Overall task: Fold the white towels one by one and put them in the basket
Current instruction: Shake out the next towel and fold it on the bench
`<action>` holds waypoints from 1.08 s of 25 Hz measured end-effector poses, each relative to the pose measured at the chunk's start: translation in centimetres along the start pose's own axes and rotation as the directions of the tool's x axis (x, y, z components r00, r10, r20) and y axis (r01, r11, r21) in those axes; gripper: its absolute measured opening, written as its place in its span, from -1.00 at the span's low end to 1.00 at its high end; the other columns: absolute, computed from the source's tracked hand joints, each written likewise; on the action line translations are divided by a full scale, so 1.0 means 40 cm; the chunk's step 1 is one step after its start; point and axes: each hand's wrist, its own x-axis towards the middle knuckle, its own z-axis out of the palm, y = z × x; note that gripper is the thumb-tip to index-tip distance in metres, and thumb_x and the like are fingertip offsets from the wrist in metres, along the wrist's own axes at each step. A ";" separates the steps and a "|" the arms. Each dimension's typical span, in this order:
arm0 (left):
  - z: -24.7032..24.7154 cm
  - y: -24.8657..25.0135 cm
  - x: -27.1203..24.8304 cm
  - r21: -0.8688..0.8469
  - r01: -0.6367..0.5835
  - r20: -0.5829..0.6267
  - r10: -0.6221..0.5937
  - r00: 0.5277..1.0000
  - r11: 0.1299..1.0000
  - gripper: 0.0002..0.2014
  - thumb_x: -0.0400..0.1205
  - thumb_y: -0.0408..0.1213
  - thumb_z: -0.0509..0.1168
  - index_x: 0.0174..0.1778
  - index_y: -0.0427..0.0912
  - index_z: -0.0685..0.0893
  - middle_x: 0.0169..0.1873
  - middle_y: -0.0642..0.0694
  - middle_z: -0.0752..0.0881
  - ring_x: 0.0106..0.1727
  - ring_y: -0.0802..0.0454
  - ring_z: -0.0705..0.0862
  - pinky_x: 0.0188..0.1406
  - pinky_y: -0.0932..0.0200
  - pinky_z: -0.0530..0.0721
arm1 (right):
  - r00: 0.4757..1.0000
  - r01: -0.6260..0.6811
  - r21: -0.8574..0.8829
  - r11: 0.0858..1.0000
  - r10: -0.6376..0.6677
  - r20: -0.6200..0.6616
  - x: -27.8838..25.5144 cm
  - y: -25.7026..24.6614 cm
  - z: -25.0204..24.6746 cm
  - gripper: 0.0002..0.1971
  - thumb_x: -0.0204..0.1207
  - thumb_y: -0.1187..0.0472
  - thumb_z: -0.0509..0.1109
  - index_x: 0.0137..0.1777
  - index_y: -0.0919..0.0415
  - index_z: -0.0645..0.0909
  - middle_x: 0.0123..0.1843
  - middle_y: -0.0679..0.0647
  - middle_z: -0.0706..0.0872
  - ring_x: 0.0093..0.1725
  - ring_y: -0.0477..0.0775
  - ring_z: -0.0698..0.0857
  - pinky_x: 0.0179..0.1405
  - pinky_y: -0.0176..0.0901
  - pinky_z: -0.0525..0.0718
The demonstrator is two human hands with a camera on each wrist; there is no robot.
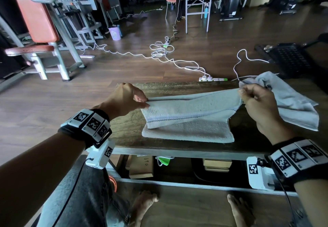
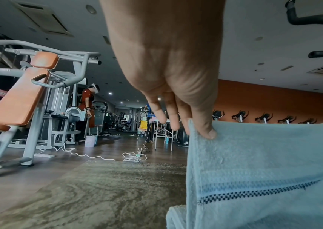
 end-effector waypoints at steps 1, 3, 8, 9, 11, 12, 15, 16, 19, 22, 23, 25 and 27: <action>-0.001 0.000 -0.002 -0.001 -0.003 0.006 0.003 1.000 1.000 -0.82 0.36 -0.07 0.65 -0.23 0.00 0.84 -0.34 0.16 0.78 -0.31 0.38 0.71 -0.34 0.59 0.50 | 1.000 -0.008 -0.005 1.000 0.008 0.006 -0.001 -0.001 -0.004 -0.92 0.66 0.23 0.41 0.05 0.16 0.73 0.05 -0.02 0.75 -0.02 -0.14 0.62 0.11 -0.11 0.60; -0.004 0.005 -0.003 -0.006 -0.007 0.018 0.007 1.000 1.000 -0.84 0.39 -0.06 0.62 -0.25 -0.01 0.84 -0.34 0.19 0.78 -0.30 0.37 0.71 -0.32 0.55 0.54 | 0.999 -0.029 -0.012 0.999 0.029 0.018 0.000 -0.002 -0.009 -0.92 0.67 0.23 0.41 0.05 0.13 0.73 0.06 0.02 0.76 0.00 -0.11 0.63 0.13 -0.03 0.62; -0.012 0.012 0.004 0.005 -0.017 0.032 0.017 0.999 1.000 -0.88 0.53 -0.09 0.51 -0.20 -0.06 0.86 -0.33 0.02 0.83 -0.28 0.09 0.75 -0.32 0.36 0.56 | 0.998 -0.057 -0.026 0.998 0.058 0.026 0.001 -0.002 -0.011 -0.87 0.68 0.20 0.40 0.13 0.15 0.75 0.11 0.00 0.78 0.12 -0.12 0.66 0.31 -0.11 0.59; -0.013 0.012 0.005 0.000 -0.019 0.019 0.019 1.000 1.000 -0.88 0.53 -0.10 0.51 -0.20 -0.06 0.86 -0.33 0.01 0.83 -0.29 0.10 0.74 -0.32 0.36 0.55 | 0.998 -0.066 -0.036 0.997 0.067 0.023 0.002 -0.002 -0.010 -0.85 0.68 0.19 0.39 0.14 0.17 0.75 0.11 0.00 0.79 0.13 -0.11 0.68 0.34 -0.11 0.59; -0.016 0.016 0.002 -0.038 -0.020 -0.017 0.019 1.000 0.999 -0.90 0.52 -0.13 0.53 -0.20 -0.08 0.87 -0.32 0.00 0.84 -0.29 0.09 0.74 -0.29 0.35 0.60 | 0.997 -0.077 -0.045 0.996 0.078 0.008 0.003 -0.007 -0.009 -0.83 0.69 0.17 0.38 0.15 0.20 0.75 0.13 0.03 0.81 0.16 -0.02 0.71 0.41 -0.01 0.59; -0.017 0.015 0.000 -0.061 -0.023 -0.039 0.021 0.999 0.998 -0.91 0.51 -0.15 0.55 -0.20 -0.08 0.88 -0.31 0.00 0.85 -0.26 0.07 0.75 -0.25 0.27 0.66 | 0.997 -0.082 -0.048 0.995 0.082 -0.004 0.005 -0.007 -0.008 -0.81 0.69 0.16 0.37 0.15 0.21 0.75 0.15 0.07 0.81 0.19 0.02 0.72 0.42 0.00 0.58; -0.026 0.003 -0.016 -0.125 -0.047 -0.087 0.036 0.996 0.991 -0.90 0.45 -0.11 0.59 -0.18 0.03 0.84 -0.32 0.06 0.84 -0.19 -0.01 0.79 -0.08 0.06 0.74 | 0.996 -0.085 -0.012 0.996 0.084 -0.041 0.012 -0.016 0.004 -0.81 0.70 0.12 0.35 0.14 0.16 0.75 0.02 -0.07 0.79 0.13 -0.05 0.69 0.35 -0.10 0.59; -0.032 -0.002 -0.023 -0.142 -0.055 -0.094 0.042 0.995 0.988 -0.87 0.44 -0.11 0.60 -0.14 0.07 0.81 -0.33 0.07 0.84 -0.17 -0.05 0.79 -0.03 0.01 0.76 | 0.996 -0.081 0.001 0.997 0.081 -0.048 0.011 -0.024 0.009 -0.82 0.71 0.12 0.34 0.14 0.14 0.73 -0.06 -0.13 0.74 0.09 -0.05 0.67 0.28 -0.15 0.59; -0.058 0.005 -0.037 -0.156 -0.077 -0.111 0.060 0.992 0.985 -0.88 0.47 -0.23 0.58 -0.10 -0.04 0.85 -0.27 0.01 0.85 -0.21 -0.10 0.78 -0.11 0.02 0.75 | 0.998 -0.032 -0.040 0.999 0.030 -0.057 -0.001 -0.054 0.014 -0.82 0.74 0.12 0.29 0.15 0.15 0.68 -0.09 -0.06 0.68 -0.04 -0.08 0.61 -0.05 -0.36 0.54; -0.113 0.028 -0.007 -0.083 -0.066 -0.135 0.054 0.989 0.994 -0.96 0.51 -0.29 0.54 -0.18 -0.17 0.86 -0.32 -0.07 0.82 -0.40 0.23 0.65 -0.37 0.38 0.59 | 1.000 0.005 -0.085 0.996 -0.004 0.008 0.021 -0.101 0.005 -0.87 0.72 0.05 0.28 0.08 0.01 0.65 -0.10 -0.04 0.68 -0.09 -0.07 0.69 0.02 -0.28 0.66; -0.137 0.038 0.018 -0.044 -0.048 -0.143 0.041 0.989 0.998 -0.96 0.53 -0.30 0.53 -0.19 -0.18 0.85 -0.37 -0.06 0.80 -0.45 0.31 0.62 -0.44 0.48 0.53 | 0.999 -0.019 -0.095 0.995 0.022 0.030 0.040 -0.125 0.001 -0.88 0.70 -0.02 0.27 0.01 -0.09 0.63 -0.07 -0.04 0.72 -0.01 0.05 0.75 0.12 -0.02 0.75; -0.181 0.069 0.076 -0.053 0.004 -0.187 -0.014 0.982 0.999 -0.94 0.58 -0.38 0.46 -0.18 -0.26 0.83 -0.43 -0.12 0.77 -0.57 0.33 0.63 -0.50 0.48 0.59 | 0.994 -0.096 -0.135 0.986 0.103 0.048 0.095 -0.185 0.002 -0.85 0.68 -0.11 0.24 -0.11 -0.21 0.58 0.01 0.02 0.77 0.04 0.21 0.80 0.04 0.29 0.80; -0.216 0.109 0.131 -0.163 0.060 -0.236 -0.098 0.967 0.985 -0.83 0.63 -0.51 0.29 -0.21 -0.36 0.77 -0.38 -0.33 0.78 -0.59 0.14 0.72 -0.55 0.22 0.75 | 0.994 -0.107 -0.157 0.982 0.112 0.022 0.153 -0.262 0.009 -0.80 0.73 -0.06 0.20 -0.12 -0.13 0.54 -0.05 0.07 0.76 -0.18 0.11 0.78 -0.22 0.04 0.76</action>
